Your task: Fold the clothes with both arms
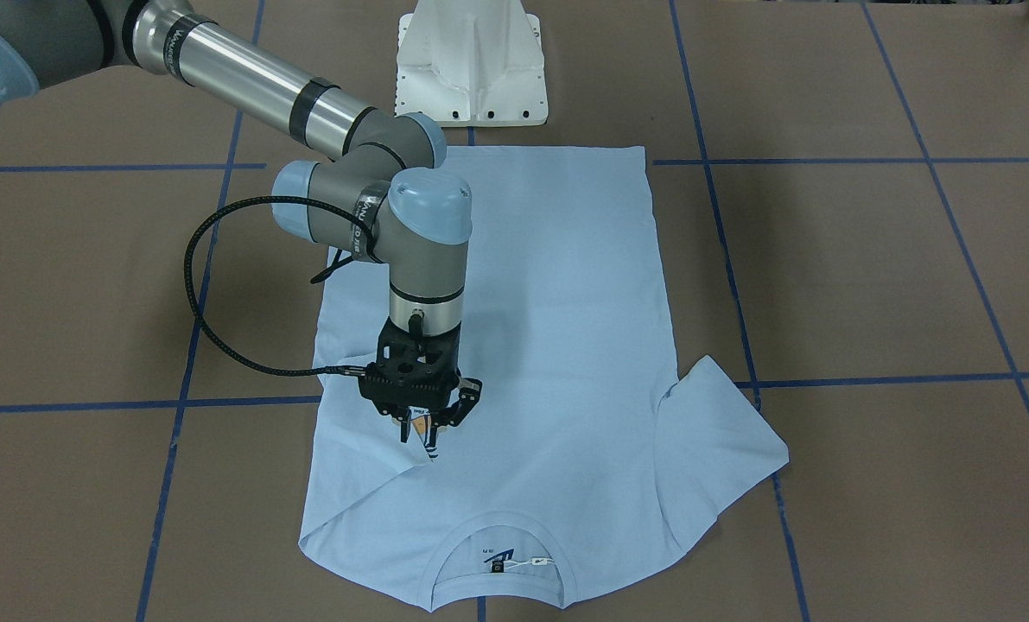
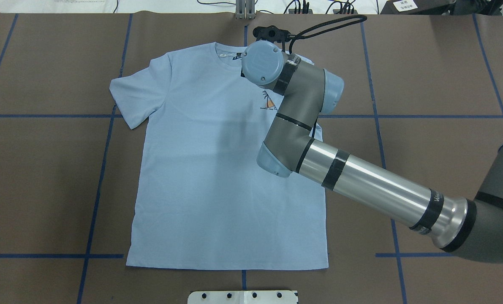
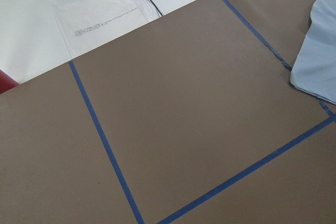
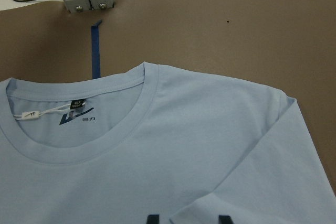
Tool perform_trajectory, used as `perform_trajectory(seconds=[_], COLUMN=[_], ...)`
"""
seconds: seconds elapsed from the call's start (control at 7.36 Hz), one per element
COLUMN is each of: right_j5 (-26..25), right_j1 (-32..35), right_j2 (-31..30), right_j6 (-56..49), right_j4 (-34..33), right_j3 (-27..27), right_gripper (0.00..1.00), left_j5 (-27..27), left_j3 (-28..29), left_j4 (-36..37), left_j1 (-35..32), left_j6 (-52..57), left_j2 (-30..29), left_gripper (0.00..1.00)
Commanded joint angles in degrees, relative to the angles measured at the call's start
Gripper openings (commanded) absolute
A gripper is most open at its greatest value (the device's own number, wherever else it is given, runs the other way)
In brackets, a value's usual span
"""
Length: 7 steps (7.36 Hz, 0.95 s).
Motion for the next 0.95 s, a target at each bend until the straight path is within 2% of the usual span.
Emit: perform_trajectory(seconds=[0.0, 0.14, 0.27, 0.41, 0.54, 0.82], right_j5=[9.9, 16.3, 22.6, 28.0, 32.9, 39.9], right_j1=[6.8, 11.2, 15.5, 20.0, 24.3, 33.0], right_j2=[0.3, -0.8, -5.3, -10.8, -15.8, -23.6], right_j6=[-10.0, -16.5, -24.3, -31.9, -37.4, -50.6], right_j4=[-2.4, -4.8, -5.4, -5.5, -5.5, -5.5], right_j3=[0.8, 3.2, 8.0, 13.1, 16.8, 19.9], right_gripper=[1.00, 1.00, 1.00, 1.00, 1.00, 1.00], left_j5=[0.4, 0.4, 0.5, 2.7, 7.5, 8.1], left_j3=[1.0, 1.1, 1.5, 3.1, 3.3, 8.3], left_j4=[-2.6, -3.6, -3.0, -3.3, -3.8, -4.0], left_j1=[0.2, 0.9, 6.2, 10.4, 11.9, 17.2], left_j6=[-1.0, -2.0, -3.6, -10.3, -18.7, -23.5], left_j2=[-2.1, -2.8, -6.5, -8.9, -10.0, -15.3], left_gripper=[1.00, 1.00, 1.00, 1.00, 1.00, 1.00])
